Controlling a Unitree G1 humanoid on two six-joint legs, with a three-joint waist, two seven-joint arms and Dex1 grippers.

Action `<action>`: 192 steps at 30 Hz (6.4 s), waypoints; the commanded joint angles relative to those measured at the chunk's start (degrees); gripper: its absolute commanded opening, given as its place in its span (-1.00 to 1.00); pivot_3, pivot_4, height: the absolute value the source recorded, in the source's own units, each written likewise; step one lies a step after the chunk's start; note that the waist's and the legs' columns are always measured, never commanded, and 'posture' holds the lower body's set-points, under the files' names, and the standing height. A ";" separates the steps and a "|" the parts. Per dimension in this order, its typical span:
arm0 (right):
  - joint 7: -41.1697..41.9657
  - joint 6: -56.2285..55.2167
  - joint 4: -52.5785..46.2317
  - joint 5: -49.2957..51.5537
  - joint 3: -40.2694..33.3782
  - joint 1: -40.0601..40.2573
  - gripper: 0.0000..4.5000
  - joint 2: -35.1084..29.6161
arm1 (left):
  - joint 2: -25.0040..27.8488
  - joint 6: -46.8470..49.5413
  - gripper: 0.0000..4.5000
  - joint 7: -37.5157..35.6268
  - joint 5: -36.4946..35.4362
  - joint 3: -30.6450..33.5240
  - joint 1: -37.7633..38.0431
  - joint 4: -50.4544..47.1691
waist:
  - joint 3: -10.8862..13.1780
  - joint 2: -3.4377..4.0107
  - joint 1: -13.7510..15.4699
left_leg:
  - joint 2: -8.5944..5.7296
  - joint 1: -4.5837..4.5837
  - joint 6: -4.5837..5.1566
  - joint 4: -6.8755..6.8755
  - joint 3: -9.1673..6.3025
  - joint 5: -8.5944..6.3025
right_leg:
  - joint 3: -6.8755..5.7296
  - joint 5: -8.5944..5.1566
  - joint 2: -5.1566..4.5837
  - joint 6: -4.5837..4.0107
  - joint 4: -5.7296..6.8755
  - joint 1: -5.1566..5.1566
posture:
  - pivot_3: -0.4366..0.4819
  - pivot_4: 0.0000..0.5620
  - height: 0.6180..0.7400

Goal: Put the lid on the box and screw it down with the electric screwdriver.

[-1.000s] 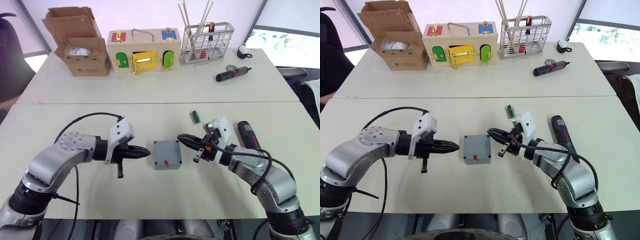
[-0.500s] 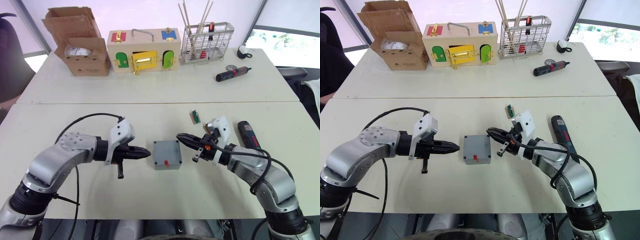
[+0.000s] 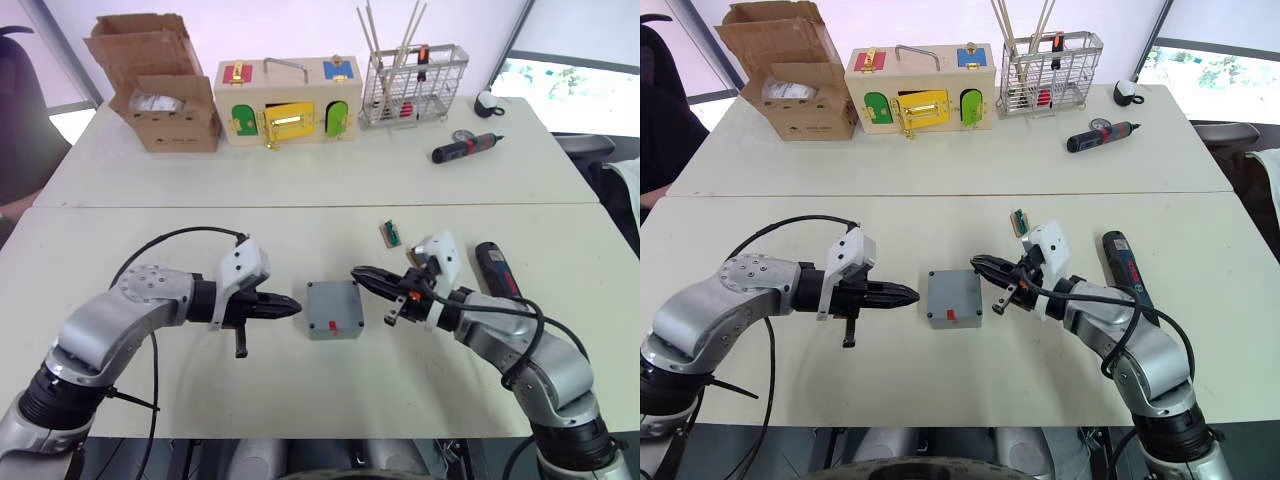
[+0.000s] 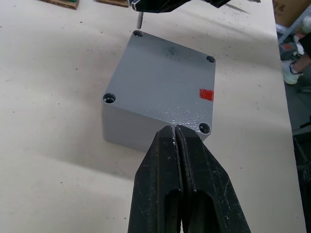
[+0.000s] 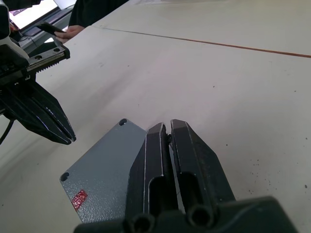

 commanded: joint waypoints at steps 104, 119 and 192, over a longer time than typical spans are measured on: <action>27.06 44.41 39.17 1.76 12.00 -25.50 0.99 -44.82 | 7.04 4.12 -1.00 -4.39 -10.74 1.91 -5.76 -16.72 | 0.40 0.11 0.08 | 0.01 -0.83 0.15 0.41 0.17 -0.07 | 0.01 0.03 0.00 -0.01 0.07 -0.72 | -0.05 -0.47 1.00; 25.24 42.22 43.09 -4.33 18.84 -28.64 0.99 -40.51 | 5.31 4.44 -1.00 0.14 -10.47 -0.52 -5.47 -16.64 | 0.09 -0.45 0.06 | 0.01 -0.79 0.15 0.54 0.15 -0.07 | 0.00 0.04 -0.01 -0.01 0.06 -0.57 | -0.05 -0.47 1.00; -9.37 -6.19 -12.62 3.59 -8.31 1.10 -0.18 10.95 | -7.30 -15.41 -1.00 -7.25 14.98 -12.72 -5.77 12.43 | 0.09 0.26 -0.18 | 0.07 -0.76 -0.41 0.51 0.23 0.30 | 0.07 0.24 0.18 -0.04 1.00 -1.08 | -0.05 -0.47 1.00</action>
